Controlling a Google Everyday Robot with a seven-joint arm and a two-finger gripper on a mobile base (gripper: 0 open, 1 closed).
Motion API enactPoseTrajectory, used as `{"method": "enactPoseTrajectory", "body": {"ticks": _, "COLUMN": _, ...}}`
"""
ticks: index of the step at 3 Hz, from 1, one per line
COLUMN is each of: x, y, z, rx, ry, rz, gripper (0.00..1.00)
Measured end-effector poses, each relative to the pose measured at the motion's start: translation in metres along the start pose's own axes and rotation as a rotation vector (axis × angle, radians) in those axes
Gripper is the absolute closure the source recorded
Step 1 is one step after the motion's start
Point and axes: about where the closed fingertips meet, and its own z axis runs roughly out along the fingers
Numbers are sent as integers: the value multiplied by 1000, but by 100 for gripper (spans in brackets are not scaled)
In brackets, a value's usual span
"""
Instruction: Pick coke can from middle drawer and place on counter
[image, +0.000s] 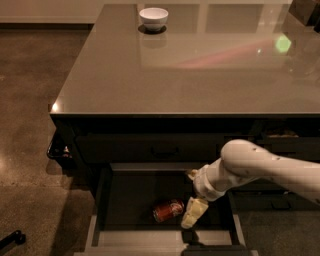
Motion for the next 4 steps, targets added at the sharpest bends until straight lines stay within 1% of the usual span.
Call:
{"method": "enactPoseTrajectory", "body": {"ticks": 1, "x": 3, "y": -21, "z": 43, "rx": 67, "ry": -31, "rz": 6, "gripper": 0}}
{"method": "enactPoseTrajectory", "body": {"ticks": 2, "x": 1, "y": -31, "z": 44, "rx": 108, "ry": -46, "rz": 7, "gripper": 0}}
{"method": "enactPoseTrajectory", "body": {"ticks": 3, "x": 1, "y": -31, "z": 46, "rx": 104, "ry": -48, "rz": 8, "gripper": 0}}
{"method": "enactPoseTrajectory", "body": {"ticks": 4, "x": 16, "y": -35, "z": 74, "rx": 61, "ry": -59, "rz": 30, "gripper": 0}}
